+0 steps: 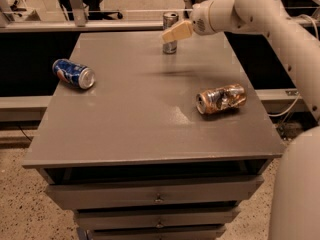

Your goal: Move redbull can near orange can

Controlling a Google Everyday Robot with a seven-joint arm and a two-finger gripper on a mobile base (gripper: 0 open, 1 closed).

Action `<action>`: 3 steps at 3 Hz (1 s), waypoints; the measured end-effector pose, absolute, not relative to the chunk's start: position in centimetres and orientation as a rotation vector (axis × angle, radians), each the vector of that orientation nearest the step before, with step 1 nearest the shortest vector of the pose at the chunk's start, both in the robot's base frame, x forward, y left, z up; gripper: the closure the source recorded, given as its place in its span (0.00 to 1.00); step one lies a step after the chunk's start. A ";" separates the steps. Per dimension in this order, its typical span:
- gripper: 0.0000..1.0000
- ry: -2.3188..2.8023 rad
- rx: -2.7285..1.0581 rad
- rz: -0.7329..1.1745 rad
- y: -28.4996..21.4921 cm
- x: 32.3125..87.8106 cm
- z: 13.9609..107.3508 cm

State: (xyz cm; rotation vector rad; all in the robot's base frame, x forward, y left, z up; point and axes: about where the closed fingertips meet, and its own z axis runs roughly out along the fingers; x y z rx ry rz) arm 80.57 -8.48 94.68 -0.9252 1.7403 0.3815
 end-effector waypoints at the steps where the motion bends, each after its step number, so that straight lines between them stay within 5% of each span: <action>1: 0.00 1.743 -0.872 0.378 -7.4 83.1 94.0; 2: 0.00 1.759 -0.846 0.366 -7.3 85.1 93.0; 3: 0.18 1.771 -0.826 0.385 -7.2 86.3 92.2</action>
Offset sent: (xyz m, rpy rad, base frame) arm 0.0735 0.0030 -0.0213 0.0290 0.0056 -0.1110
